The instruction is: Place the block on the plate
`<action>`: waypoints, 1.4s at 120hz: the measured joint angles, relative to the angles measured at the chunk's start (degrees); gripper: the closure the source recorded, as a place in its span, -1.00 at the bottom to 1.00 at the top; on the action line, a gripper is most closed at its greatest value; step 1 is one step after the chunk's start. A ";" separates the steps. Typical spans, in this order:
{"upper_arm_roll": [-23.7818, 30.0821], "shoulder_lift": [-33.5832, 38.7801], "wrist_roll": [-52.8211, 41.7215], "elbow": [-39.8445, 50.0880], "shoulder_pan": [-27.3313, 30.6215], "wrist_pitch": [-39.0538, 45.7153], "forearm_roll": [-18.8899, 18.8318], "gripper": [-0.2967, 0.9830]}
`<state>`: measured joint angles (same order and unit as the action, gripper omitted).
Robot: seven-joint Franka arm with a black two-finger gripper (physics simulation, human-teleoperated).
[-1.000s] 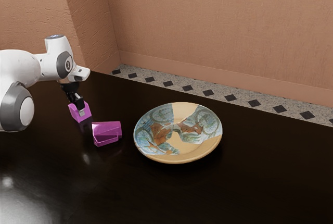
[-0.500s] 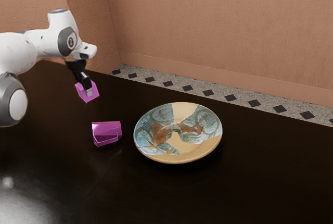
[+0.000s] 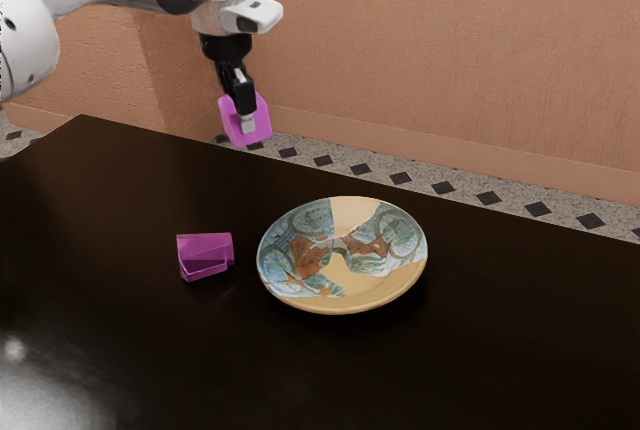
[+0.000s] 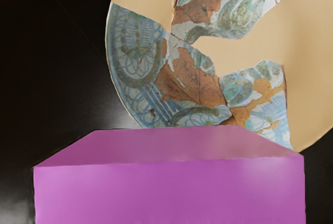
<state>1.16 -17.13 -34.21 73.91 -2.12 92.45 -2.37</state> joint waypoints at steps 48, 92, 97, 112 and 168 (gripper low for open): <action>1.01 -11.25 14.61 -0.36 -9.62 0.02 -0.02 -0.03; 1.89 -19.52 21.07 -4.43 -10.20 5.10 0.91 -0.03; 2.10 -20.09 21.58 -4.44 -10.44 5.52 0.99 -0.03; 2.09 -21.51 22.88 -4.46 -10.13 6.70 1.48 -0.03; 1.72 -24.88 25.16 -5.81 -8.92 8.65 2.72 -0.03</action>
<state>2.88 -42.01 -9.05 68.10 -11.04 101.10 0.35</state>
